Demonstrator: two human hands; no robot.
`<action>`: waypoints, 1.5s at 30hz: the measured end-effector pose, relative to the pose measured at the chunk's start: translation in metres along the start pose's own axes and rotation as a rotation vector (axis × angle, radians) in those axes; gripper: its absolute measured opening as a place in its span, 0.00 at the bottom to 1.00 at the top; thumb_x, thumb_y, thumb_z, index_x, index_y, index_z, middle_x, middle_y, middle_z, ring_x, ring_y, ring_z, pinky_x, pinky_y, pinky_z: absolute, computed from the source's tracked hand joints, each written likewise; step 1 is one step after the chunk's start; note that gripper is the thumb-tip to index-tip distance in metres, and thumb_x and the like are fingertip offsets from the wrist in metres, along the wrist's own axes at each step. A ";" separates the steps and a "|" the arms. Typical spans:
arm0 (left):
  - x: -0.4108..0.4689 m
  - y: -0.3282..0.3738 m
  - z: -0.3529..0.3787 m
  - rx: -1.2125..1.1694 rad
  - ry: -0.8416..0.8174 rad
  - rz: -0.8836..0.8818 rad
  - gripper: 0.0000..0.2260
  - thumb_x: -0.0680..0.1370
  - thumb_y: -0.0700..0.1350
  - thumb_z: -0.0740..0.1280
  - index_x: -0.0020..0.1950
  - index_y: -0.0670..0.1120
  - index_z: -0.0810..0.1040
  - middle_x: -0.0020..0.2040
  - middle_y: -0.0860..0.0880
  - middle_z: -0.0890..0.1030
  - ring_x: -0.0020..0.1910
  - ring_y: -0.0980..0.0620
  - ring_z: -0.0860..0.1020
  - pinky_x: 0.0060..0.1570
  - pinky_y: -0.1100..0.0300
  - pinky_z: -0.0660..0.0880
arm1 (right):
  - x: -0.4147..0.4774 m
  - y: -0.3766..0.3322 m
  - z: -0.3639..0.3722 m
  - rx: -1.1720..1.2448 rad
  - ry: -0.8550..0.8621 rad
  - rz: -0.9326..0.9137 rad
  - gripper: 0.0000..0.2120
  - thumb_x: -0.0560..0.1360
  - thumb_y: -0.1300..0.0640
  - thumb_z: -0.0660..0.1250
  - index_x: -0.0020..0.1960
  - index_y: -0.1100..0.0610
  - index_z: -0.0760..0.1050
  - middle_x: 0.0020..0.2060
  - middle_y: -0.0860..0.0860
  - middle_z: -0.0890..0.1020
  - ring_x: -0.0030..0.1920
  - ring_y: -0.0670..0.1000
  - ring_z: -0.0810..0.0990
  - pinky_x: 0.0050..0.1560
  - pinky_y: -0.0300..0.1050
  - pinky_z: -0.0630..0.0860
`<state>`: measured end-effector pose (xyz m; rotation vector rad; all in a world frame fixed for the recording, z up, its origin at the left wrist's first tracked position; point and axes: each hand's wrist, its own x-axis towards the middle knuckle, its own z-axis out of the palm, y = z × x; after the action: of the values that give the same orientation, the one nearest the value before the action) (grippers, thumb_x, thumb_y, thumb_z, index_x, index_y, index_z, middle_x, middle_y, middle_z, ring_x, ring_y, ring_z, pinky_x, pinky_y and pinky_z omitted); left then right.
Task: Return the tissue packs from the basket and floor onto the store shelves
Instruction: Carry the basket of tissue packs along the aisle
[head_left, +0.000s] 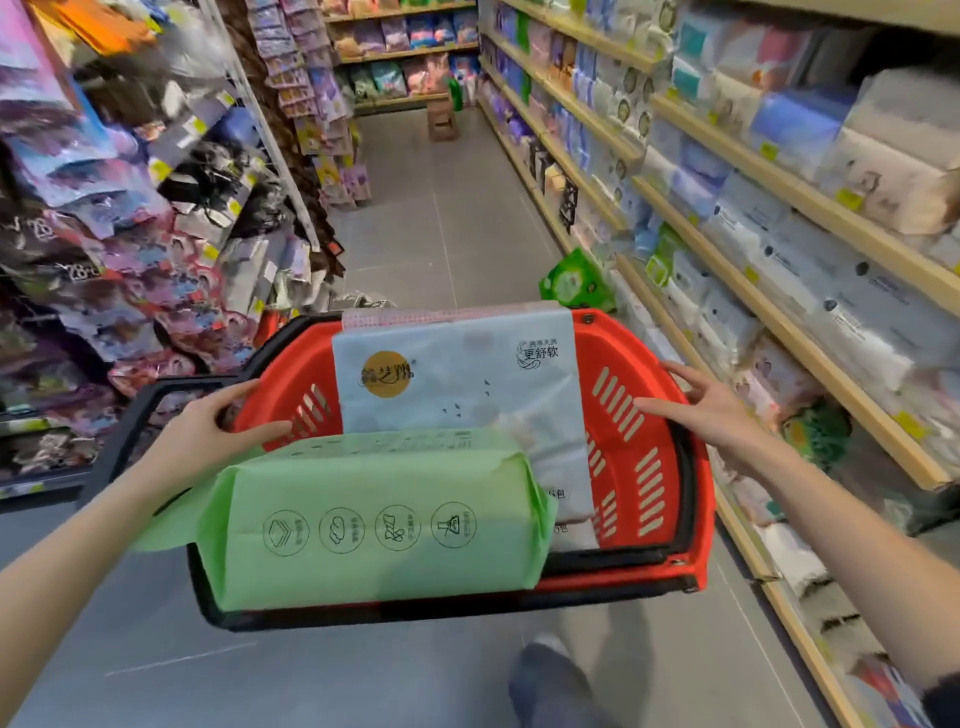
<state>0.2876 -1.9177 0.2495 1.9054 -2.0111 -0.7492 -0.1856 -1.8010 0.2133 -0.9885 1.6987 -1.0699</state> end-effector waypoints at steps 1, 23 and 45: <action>0.021 0.001 -0.001 0.004 -0.002 0.008 0.38 0.63 0.63 0.70 0.70 0.55 0.66 0.68 0.46 0.72 0.50 0.48 0.76 0.47 0.55 0.72 | 0.018 -0.005 0.004 0.001 0.005 0.007 0.42 0.61 0.46 0.75 0.71 0.50 0.64 0.49 0.51 0.80 0.44 0.47 0.81 0.41 0.42 0.78; 0.487 0.122 -0.051 0.107 -0.009 0.219 0.33 0.66 0.57 0.74 0.68 0.52 0.69 0.61 0.45 0.77 0.51 0.46 0.76 0.46 0.53 0.70 | 0.394 -0.112 0.015 0.125 0.213 0.013 0.33 0.66 0.56 0.75 0.68 0.51 0.67 0.44 0.49 0.82 0.37 0.45 0.84 0.34 0.36 0.80; 0.827 0.368 0.153 0.307 -0.618 0.756 0.34 0.67 0.54 0.75 0.70 0.53 0.66 0.48 0.48 0.80 0.41 0.52 0.79 0.46 0.54 0.75 | 0.473 -0.017 0.020 0.407 0.910 0.388 0.44 0.53 0.43 0.80 0.66 0.48 0.69 0.48 0.47 0.82 0.41 0.45 0.83 0.37 0.35 0.80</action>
<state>-0.1848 -2.7034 0.1943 0.8862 -3.0734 -0.8969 -0.3076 -2.2454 0.1035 0.1522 2.1029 -1.6296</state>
